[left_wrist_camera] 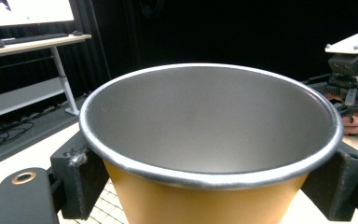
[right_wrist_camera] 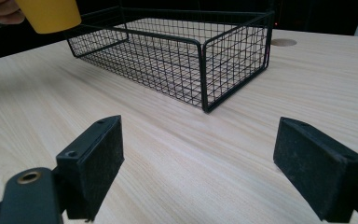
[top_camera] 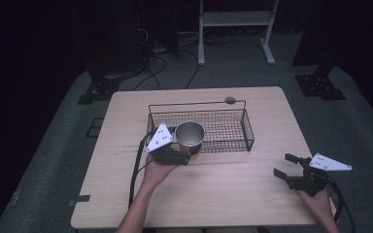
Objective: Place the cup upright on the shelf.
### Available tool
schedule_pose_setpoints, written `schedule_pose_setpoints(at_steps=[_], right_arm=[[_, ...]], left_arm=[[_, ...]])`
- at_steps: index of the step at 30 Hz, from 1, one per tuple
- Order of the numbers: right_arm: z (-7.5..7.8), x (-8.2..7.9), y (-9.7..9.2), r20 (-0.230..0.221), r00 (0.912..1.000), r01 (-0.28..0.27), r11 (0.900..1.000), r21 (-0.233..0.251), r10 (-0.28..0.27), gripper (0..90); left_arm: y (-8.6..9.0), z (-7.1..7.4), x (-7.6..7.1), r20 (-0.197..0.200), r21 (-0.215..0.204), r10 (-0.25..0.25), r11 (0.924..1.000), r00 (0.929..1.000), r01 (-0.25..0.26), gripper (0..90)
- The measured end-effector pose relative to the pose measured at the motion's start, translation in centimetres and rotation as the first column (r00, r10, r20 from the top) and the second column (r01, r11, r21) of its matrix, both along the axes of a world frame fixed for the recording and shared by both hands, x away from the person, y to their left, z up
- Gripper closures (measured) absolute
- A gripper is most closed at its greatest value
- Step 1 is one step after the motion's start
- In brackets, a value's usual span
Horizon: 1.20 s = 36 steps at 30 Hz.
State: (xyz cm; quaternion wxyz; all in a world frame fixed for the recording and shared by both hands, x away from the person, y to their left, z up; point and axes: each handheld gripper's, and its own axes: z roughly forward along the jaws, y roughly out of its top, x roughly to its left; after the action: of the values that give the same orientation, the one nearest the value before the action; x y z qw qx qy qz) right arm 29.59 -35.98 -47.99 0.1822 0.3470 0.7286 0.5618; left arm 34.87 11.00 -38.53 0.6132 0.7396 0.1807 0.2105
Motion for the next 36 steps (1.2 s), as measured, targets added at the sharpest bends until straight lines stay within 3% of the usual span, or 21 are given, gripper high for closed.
schedule_pose_setpoints(at_steps=[6,15,24,32,36], right_arm=[[0.0,0.0,0.0,-0.002,1.0,-0.001,1.0,0.001,0.001,14.9],[0.0,0.0,0.0,-0.001,1.0,-0.002,1.0,0.002,0.002,14.9],[0.0,0.0,0.1,0.0,1.0,-0.004,1.0,-0.004,0.004,14.9],[0.0,0.0,0.1,0.002,1.0,-0.006,1.0,-0.003,0.006,14.9],[0.0,0.0,0.0,0.002,1.0,-0.006,1.0,-0.003,0.006,14.9]], left_arm=[[0.2,0.9,1.3,-0.005,-0.021,0.003,0.9998,1.0,-0.003,13.4],[0.4,1.9,3.2,-0.008,-0.013,0.012,0.9998,0.9999,-0.012,13.4],[-0.1,2.3,4.9,-0.007,0.004,-0.012,0.9999,0.9999,0.012,13.4],[-0.3,2.7,6.8,-0.027,-0.022,-0.039,0.999,0.9988,0.039,13.5],[-0.4,2.8,7.7,-0.028,-0.014,-0.051,0.9986,0.9983,0.05,13.5]])
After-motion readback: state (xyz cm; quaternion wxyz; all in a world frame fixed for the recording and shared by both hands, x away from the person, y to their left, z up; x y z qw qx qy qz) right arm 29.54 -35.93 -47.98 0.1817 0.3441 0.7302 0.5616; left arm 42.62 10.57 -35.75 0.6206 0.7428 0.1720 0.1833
